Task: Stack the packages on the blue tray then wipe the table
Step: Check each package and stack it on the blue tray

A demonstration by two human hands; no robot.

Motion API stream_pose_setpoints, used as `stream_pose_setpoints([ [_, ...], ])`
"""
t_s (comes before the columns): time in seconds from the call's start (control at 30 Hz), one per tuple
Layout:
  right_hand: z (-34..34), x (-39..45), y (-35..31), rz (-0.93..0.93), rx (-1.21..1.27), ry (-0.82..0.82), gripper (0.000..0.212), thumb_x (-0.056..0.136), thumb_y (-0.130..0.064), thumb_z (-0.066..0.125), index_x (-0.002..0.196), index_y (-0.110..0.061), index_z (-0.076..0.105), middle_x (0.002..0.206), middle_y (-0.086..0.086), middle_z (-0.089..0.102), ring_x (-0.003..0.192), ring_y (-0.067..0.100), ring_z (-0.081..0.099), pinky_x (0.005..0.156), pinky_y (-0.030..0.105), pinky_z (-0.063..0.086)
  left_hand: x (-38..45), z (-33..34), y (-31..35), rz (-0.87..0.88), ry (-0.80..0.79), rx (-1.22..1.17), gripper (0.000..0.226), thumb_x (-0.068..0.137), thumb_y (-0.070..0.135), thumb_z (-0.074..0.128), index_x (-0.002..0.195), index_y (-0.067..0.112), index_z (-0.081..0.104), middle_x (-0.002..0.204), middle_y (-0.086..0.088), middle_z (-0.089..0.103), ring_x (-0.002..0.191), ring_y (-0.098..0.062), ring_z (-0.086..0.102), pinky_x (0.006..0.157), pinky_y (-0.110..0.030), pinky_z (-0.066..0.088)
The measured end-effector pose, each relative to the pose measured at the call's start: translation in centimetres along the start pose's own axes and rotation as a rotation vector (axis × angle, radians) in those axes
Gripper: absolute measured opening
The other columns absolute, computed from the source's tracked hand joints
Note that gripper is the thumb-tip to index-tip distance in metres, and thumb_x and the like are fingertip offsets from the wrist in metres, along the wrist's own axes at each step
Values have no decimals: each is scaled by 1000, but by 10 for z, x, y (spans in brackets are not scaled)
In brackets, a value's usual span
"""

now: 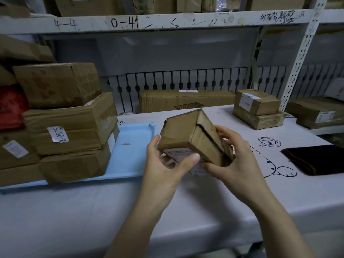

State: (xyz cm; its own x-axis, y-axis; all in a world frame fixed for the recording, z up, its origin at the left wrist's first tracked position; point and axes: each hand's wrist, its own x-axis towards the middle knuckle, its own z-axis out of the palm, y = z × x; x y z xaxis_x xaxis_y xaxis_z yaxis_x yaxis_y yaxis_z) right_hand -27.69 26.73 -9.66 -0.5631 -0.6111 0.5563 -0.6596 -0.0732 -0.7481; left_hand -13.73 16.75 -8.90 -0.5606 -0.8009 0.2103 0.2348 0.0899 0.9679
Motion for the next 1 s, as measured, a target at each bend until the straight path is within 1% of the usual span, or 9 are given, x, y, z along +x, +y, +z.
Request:
stream_pose_setpoints([
  [0.07,3,1,-3,-59,-82,-3,85,62,-17,88,132,-44,46,114,-33,48,111,9,40,92,6,32,-1,4,-1,-27,30,-46,121,46,33,93,145,32,25,123,12,58,102,4,64,69,-6,50],
  [0.13,4,1,-7,-114,-142,-27,86,62,-23,89,137,-35,48,118,-25,49,110,8,38,91,2,29,-1,4,-1,-53,61,-64,122,45,37,92,146,33,24,118,17,56,103,3,61,69,-7,51],
  [0.27,-1,0,-13,-192,-97,-84,85,62,-30,82,140,-24,50,136,-8,50,129,4,41,104,6,29,3,-2,-7,-102,102,-132,110,45,48,90,141,28,41,125,8,64,113,-11,65,96,-37,54],
  [0.43,-6,-4,-13,-130,29,-96,96,64,-29,87,147,-28,39,149,-13,39,140,0,34,112,15,29,1,-3,-2,-156,97,-297,79,59,28,88,130,24,54,120,1,70,108,-16,69,79,-29,59],
  [0.53,-10,-6,-7,-15,59,-101,108,63,-21,93,151,-30,31,148,-19,38,138,-7,33,113,19,31,-2,-5,-1,-188,71,-353,63,65,32,75,125,24,59,114,4,74,107,-17,70,88,-35,56],
  [0.73,-10,-7,2,88,114,-221,96,67,-7,89,144,-33,39,131,-33,53,126,-7,47,102,24,41,-2,-6,1,-295,51,-462,51,74,35,70,123,23,62,114,-6,74,108,-24,69,100,-47,51],
  [0.8,-9,-8,1,102,153,-216,89,68,-4,87,139,-34,43,129,-28,57,121,-4,53,91,18,47,-3,-5,1,-308,37,-462,49,77,37,69,124,24,60,119,-8,71,109,-26,69,102,-48,50],
  [0.93,-10,-9,1,102,219,-142,85,69,4,83,138,-31,47,130,-17,59,112,5,60,83,24,55,-5,-5,1,-311,-13,-409,43,81,44,66,122,33,60,123,-3,70,113,-24,67,105,-47,47],
  [1.0,-11,-8,0,91,202,-92,85,69,3,83,138,-32,48,129,-14,58,111,4,59,81,22,55,-6,-3,0,-256,-21,-261,57,77,53,67,131,36,56,127,8,67,121,-19,62,110,-47,41],
])
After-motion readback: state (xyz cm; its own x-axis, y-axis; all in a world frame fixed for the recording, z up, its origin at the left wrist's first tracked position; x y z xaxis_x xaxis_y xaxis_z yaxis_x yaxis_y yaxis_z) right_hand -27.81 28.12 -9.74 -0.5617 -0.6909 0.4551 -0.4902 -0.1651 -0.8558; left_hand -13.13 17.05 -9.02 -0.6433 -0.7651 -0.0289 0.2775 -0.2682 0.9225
